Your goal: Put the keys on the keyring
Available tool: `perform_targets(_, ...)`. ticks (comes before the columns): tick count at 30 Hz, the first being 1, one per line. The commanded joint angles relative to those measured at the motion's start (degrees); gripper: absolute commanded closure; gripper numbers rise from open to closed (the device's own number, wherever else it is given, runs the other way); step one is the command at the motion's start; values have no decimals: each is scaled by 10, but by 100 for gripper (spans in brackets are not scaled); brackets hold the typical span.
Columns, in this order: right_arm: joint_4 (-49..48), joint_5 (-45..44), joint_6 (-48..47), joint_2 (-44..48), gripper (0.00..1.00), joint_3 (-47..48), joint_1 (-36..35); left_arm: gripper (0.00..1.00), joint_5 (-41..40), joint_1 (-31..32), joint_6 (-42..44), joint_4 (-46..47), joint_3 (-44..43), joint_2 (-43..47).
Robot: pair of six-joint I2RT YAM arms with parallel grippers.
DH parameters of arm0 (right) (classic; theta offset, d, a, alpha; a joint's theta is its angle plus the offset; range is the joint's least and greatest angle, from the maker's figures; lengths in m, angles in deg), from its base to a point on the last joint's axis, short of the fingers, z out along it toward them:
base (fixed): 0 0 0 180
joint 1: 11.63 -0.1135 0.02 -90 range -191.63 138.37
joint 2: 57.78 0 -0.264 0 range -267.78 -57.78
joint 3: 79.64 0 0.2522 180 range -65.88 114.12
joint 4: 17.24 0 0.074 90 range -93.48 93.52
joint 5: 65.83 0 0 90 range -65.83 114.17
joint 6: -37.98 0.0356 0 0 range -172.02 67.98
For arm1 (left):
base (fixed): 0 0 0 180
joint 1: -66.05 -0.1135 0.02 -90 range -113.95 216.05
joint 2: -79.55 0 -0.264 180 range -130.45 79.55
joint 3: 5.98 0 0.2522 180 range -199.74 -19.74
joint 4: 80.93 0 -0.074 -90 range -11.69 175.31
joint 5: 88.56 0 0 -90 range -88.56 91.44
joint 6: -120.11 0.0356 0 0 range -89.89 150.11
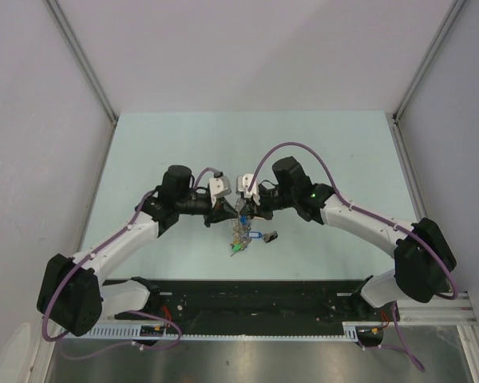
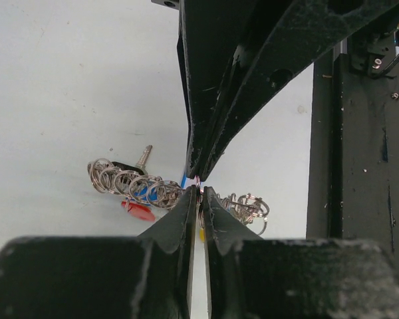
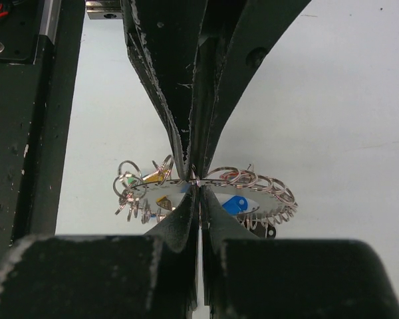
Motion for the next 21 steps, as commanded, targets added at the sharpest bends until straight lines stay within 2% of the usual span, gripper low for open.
perform_targets(1,-18,9,-1,-1,100,26,-5,94,17,8,20,-15,-25,-3)
perform_targets(2,-21,10,1,-2,100,26,-6,100,17,8,19,-14,-26,-5)
perform_targets(5,-34,5,25,-1,98,26,-4,100,16,9,-1,-3,-23,-3)
perform_targets(8,-79,8,93,12,86,10,14,100,2,11,-56,47,6,11)
perform_targets(10,-156,12,156,31,78,-15,23,100,-34,15,-90,84,23,24)
perform_targets(11,-180,8,177,50,69,-43,26,100,-48,21,-98,96,39,42)
perform_targets(14,-251,-17,251,77,57,-89,33,100,-79,22,-150,152,78,78)
perform_targets(17,-315,-53,320,105,56,-125,39,100,-105,26,-202,219,123,115)
perform_targets(21,-433,-60,399,131,57,-230,51,100,-141,29,-265,301,166,146)
